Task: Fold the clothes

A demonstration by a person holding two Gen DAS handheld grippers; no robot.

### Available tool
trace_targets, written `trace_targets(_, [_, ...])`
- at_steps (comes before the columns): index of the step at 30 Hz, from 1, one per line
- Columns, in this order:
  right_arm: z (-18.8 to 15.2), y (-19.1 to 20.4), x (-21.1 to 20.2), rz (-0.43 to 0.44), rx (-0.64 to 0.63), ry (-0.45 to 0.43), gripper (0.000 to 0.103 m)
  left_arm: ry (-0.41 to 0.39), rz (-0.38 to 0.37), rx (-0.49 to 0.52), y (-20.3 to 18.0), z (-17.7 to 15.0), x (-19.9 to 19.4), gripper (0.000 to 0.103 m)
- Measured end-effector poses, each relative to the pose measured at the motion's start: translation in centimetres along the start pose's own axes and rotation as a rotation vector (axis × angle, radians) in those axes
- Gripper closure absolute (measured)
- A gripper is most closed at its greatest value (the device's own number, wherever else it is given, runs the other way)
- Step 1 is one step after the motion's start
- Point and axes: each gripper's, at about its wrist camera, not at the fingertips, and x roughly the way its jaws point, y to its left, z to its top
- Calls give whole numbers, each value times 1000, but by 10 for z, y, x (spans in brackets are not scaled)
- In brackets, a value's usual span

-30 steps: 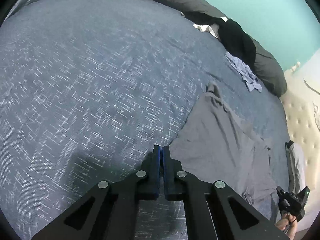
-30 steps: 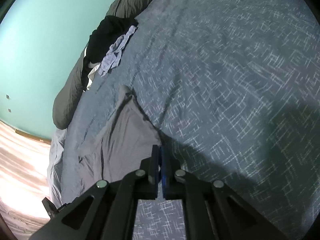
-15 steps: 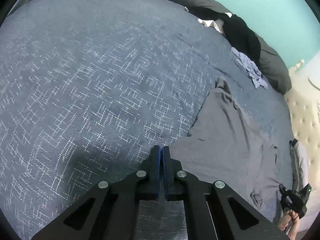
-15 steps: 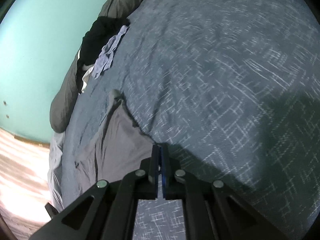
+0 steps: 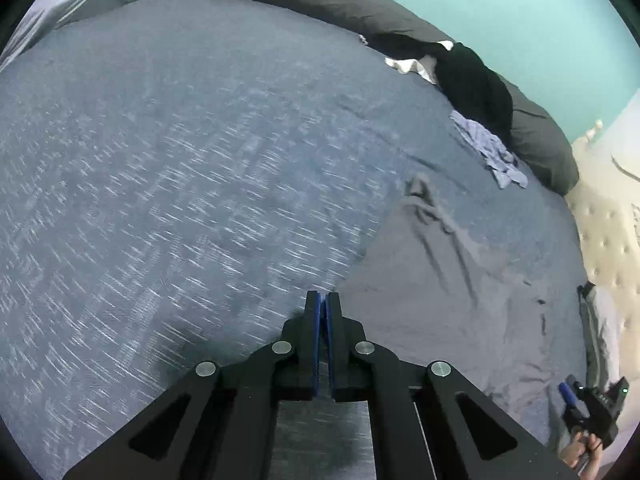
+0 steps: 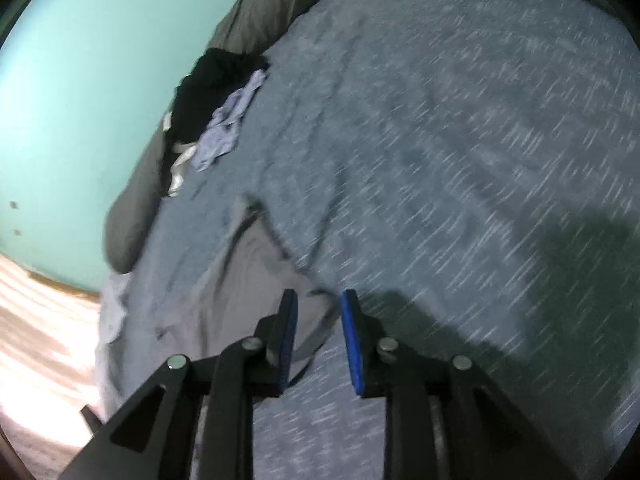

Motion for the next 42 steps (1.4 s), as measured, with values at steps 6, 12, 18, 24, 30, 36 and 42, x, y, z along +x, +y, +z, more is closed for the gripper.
trace_targets(6, [-10,2,22,70,27,90,80,-27,18,28,-14,-3,-4,100])
trace_targets(12, [-17,-3,30,56,87,145,80,-67,44,18,-15,-2,-9,100])
trace_targets(18, [-24,2,36,89,96,166,80,-68,39,6,-14,-3,-12,100])
trace_targets(24, [-20,-3,35,87,114,139,80,-48,50,-45,0,-1,-6,99])
trace_targets(30, [-17,-6,38,105,142,129,80,-27,58,-173,26,-7,-4,69])
trace_targets(36, [-12,-3,36,122,141,99,80,-35,30,-127,17,-8,-9,69])
trace_targets(42, [-7,10,37,176,109,74,80,-2,-28,28,-28,-18,-2,69])
